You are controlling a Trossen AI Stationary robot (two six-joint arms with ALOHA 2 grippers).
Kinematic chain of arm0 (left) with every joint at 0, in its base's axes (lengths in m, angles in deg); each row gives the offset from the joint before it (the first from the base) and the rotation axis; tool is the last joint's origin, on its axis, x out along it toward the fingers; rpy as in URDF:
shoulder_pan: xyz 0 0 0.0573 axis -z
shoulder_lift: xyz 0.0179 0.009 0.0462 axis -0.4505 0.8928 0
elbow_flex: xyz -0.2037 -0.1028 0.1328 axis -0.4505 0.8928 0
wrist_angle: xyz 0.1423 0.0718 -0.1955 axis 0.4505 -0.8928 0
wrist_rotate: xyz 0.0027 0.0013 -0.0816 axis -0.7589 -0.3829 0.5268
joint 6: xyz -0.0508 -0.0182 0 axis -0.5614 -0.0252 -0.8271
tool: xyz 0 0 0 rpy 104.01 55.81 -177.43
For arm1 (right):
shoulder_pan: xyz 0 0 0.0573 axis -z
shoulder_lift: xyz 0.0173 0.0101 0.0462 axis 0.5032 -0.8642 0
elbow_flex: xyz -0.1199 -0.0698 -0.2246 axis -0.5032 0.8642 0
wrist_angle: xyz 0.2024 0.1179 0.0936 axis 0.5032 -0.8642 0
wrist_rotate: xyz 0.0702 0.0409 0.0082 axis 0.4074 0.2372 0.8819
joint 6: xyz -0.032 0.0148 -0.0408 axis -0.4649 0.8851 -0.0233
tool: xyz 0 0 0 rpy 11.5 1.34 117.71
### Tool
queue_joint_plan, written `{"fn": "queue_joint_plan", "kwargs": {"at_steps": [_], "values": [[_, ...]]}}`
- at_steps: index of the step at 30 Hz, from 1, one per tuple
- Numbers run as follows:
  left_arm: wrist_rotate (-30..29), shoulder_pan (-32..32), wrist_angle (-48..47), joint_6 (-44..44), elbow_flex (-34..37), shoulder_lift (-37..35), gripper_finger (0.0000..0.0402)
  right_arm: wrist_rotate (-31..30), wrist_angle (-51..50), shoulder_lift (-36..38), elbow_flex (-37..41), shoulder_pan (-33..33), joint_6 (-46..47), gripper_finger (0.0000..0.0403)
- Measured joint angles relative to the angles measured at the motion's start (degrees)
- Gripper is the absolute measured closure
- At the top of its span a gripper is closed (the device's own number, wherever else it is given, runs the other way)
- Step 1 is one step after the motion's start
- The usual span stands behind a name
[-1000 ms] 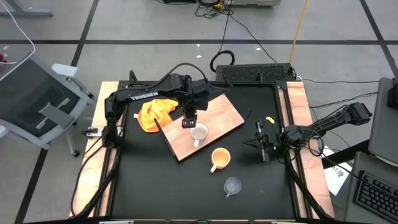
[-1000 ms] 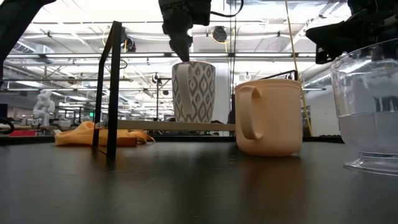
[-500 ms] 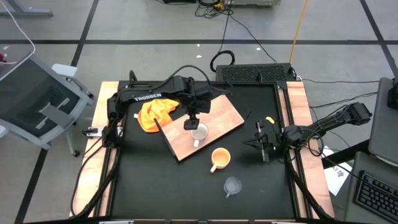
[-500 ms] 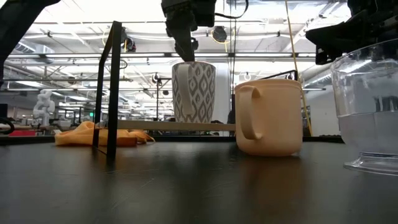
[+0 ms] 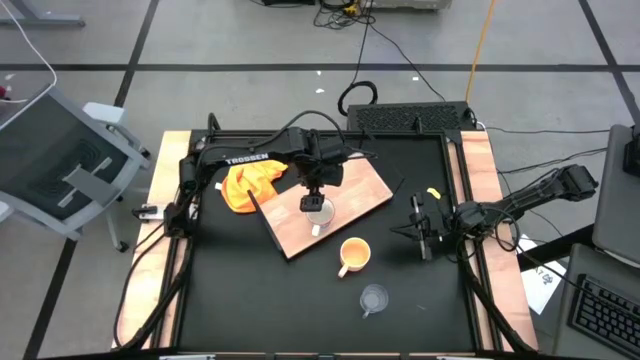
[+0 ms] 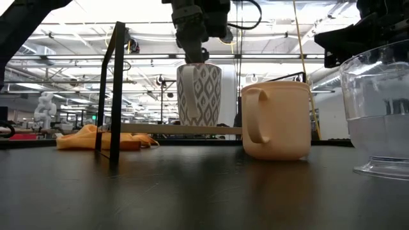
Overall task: Stack small to large cups/mugs on shelf
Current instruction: Put the white mug on the shelf
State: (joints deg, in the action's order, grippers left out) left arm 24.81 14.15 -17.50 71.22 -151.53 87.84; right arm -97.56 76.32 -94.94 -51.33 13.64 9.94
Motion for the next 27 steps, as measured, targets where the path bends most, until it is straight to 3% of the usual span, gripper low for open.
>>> {"fn": "queue_joint_plan", "kwargs": {"at_steps": [27], "values": [[-0.02, -0.06, 0.35, -0.47, 3.08, 0.58, 0.0125, 0.0, -0.55, -0.04, 0.0, 0.0, 0.52, 0.0403]]}}
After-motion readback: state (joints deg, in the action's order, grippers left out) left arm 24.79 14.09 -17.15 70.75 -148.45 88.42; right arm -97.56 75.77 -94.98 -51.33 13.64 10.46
